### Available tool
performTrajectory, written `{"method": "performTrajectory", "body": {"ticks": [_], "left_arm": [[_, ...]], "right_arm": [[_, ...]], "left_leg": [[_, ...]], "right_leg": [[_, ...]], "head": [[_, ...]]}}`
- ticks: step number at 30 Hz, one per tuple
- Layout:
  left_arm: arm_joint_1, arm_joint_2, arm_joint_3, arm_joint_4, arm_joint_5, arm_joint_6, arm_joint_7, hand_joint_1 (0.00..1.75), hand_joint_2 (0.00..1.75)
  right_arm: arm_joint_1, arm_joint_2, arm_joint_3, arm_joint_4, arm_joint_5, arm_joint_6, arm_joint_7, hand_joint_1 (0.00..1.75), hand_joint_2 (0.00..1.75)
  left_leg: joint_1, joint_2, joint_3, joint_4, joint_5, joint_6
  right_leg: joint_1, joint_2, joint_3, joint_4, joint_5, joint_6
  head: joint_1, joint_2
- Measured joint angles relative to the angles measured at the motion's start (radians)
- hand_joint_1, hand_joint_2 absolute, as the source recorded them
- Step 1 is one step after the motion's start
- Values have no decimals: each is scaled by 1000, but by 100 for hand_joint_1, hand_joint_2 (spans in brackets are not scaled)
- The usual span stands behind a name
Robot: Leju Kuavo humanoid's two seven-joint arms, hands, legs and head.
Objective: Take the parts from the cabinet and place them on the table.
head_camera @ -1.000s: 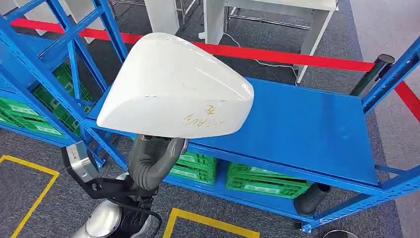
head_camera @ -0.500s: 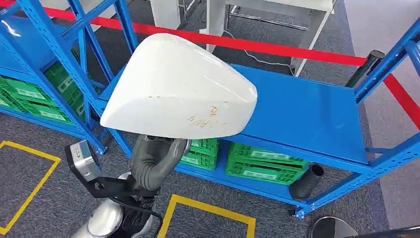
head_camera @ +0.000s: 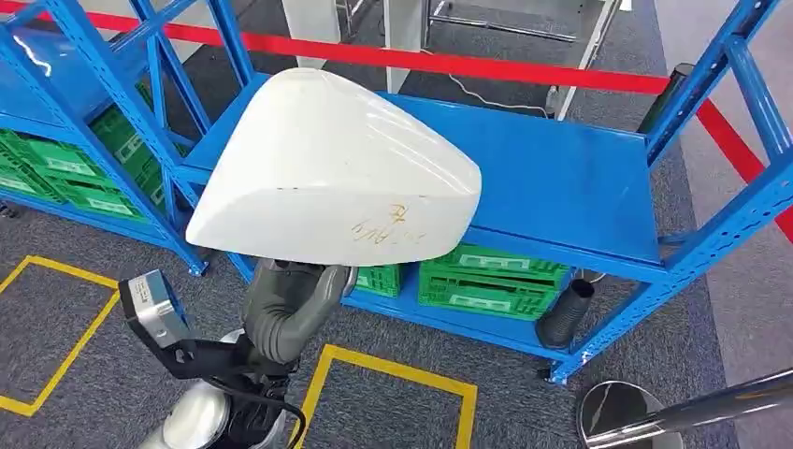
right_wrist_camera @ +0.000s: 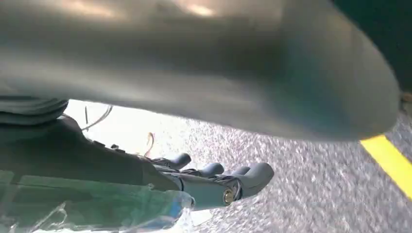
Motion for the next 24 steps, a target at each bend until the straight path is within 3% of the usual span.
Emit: {"method": "performTrajectory", "body": {"ticks": [1,3,4,6,7,8,9,11,12,13,14,15,16,17,18,19,22,23,24], "left_arm": [[-1,-1,0,-1,-2,1,1,175,175],[-4,-2,0,-9,-3,1,2,175,175],[-7,-2,0,-10,-4,1,2,175,175],[-4,-2,0,-11,-3,1,3,175,175],[-4,-2,0,-11,-3,1,4,175,175],[-4,-2,-2,-12,-3,1,4,175,175],[-4,-2,-2,-12,-3,1,4,175,175],[-3,-2,-2,-12,-3,1,5,175,175],[-3,-2,-3,-12,-3,1,5,175,175],[-2,-2,-4,-12,-3,1,6,175,175],[-2,-2,-4,-12,-3,1,6,175,175],[-2,-2,-4,-12,-3,1,6,175,175],[-2,-2,-5,-12,-3,1,6,175,175],[-2,-2,-5,-13,-3,1,6,175,175],[-2,-2,-4,-16,-3,1,6,175,175],[-2,-2,-5,-17,-3,0,6,175,175],[-2,-2,-6,-17,-3,0,6,175,175],[-2,-1,-6,-17,-3,0,6,175,175],[-2,0,-6,-17,-3,-1,7,175,175]], "right_arm": [[-1,-1,0,0,0,3,-7,0,0],[-2,-3,0,0,0,5,-14,0,0],[-3,-5,0,0,0,5,-17,0,0],[-4,-6,0,0,0,5,-18,0,0],[-1,-9,0,0,0,5,-20,0,0],[0,-10,0,0,0,5,-21,0,0],[1,-11,0,0,0,5,-21,0,0],[1,-14,0,0,0,5,-21,0,0],[0,-16,0,0,0,5,-23,0,0],[0,-16,0,0,0,5,-24,0,0],[1,-17,0,0,0,5,-26,0,0],[1,-17,0,0,3,5,-27,0,0],[0,-18,0,0,3,7,-27,0,0],[-3,-18,0,0,3,8,-28,0,0],[-5,-18,0,0,3,9,-29,0,0],[-7,-19,0,0,3,9,-29,0,0],[-4,-20,0,0,3,11,-30,0,0],[-4,-20,0,0,3,12,-29,0,0],[-4,-20,0,0,4,13,-29,0,0]], "left_leg": [[-1,-1,59,-76,17,8],[-10,-3,196,-268,-24,24],[-10,-3,206,-296,-40,26],[-17,-3,195,-296,-27,36],[-7,1,183,-311,-16,44],[-6,6,173,-310,-4,51],[-6,6,158,-309,6,59],[-8,8,126,-301,27,62],[-9,9,107,-294,37,62],[-10,11,86,-286,46,61],[-10,11,65,-277,55,60],[-9,11,47,-266,62,58],[-8,11,27,-255,67,54],[-8,10,12,-242,72,50],[-14,10,-1,-229,76,45],[-13,11,-5,-226,84,39],[-12,11,-15,-230,115,23],[-10,3,-25,-222,85,16],[-8,2,-35,-189,24,10]], "right_leg": [[1,1,-13,2,10,3],[6,3,-23,6,23,12],[5,2,-27,5,38,19],[1,1,-33,-5,61,30],[3,2,-41,-5,64,38],[1,4,-50,10,24,43],[0,4,-62,56,-41,46],[-2,4,-89,197,-154,52],[-2,4,-96,264,-172,54],[-2,4,-90,300,-150,56],[-2,4,-69,297,-105,56],[-2,4,-36,262,-62,56],[-2,4,14,198,-38,55],[-3,4,77,110,-48,52],[0,5,131,22,-96,48],[1,9,146,-12,-119,38],[2,12,122,-10,-95,16],[-4,4,113,-10,-82,8],[-5,5,97,-10,-70,2]], "head": [[0,0],[1,0],[2,0],[0,0],[0,0],[2,0],[9,0],[12,0],[14,0],[14,0],[14,0],[14,0],[15,0],[16,0],[17,0],[15,0],[16,0],[17,0],[13,0]]}}
